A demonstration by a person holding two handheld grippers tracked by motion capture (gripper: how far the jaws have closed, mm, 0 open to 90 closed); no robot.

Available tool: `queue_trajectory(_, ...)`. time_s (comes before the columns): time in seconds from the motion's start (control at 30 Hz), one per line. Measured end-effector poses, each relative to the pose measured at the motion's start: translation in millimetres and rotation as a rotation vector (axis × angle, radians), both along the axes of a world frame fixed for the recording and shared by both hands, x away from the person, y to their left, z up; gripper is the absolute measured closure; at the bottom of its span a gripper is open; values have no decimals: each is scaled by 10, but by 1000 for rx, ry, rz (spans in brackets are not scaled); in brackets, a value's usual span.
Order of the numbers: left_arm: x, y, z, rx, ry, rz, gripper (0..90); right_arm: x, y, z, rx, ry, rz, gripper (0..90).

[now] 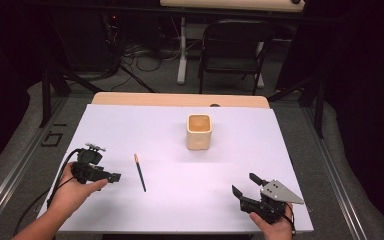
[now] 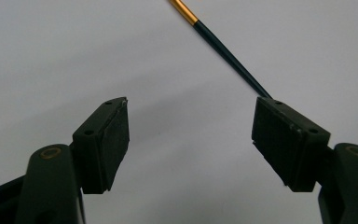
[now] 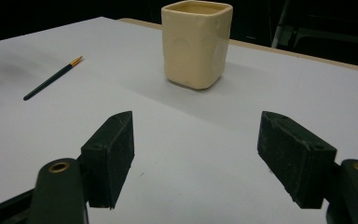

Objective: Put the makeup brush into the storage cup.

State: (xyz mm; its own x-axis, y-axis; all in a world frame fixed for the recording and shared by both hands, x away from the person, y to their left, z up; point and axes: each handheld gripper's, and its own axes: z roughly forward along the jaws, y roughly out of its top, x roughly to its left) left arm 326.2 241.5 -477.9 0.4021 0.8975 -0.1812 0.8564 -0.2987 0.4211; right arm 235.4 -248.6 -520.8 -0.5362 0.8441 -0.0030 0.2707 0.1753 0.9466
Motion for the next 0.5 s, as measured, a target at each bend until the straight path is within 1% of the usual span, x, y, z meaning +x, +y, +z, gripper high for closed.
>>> queue_trajectory(0.13, 45, -28, 1, 25, 34, -6, 279, 1, 0, -2, -1, 4, 2, 272)
queue_trajectory(0.17, 73, -43, 0, 44, 49, -10, 280, 1, 1, -2, -1, 4, 1, 272)
queue_trajectory(0.2, 73, -43, 0, 44, 49, -10, 280, 1, 1, -2, -1, 4, 1, 272)
queue_trajectory(0.3, 116, -76, -9, 60, 83, -12, 283, 1, 0, -2, -1, 7, 2, 272)
queue_trajectory(0.33, 139, -92, -14, 75, 99, -21, 284, -4, -5, 2, -6, 14, 3, 272)
queue_trajectory(0.37, 139, -92, -14, 75, 99, -21, 287, -4, -5, 2, -6, 14, 3, 272)
queue_trajectory(0.4, 163, -113, -31, 87, 115, -24, 289, -4, -5, 1, -6, 14, 3, 272)
queue_trajectory(0.43, 163, -113, -31, 87, 115, -24, 289, -4, -5, 1, -6, 14, 3, 272)
queue_trajectory(0.5, 190, -127, -44, 100, 139, -33, 292, -3, -5, 0, -5, 15, 4, 272)
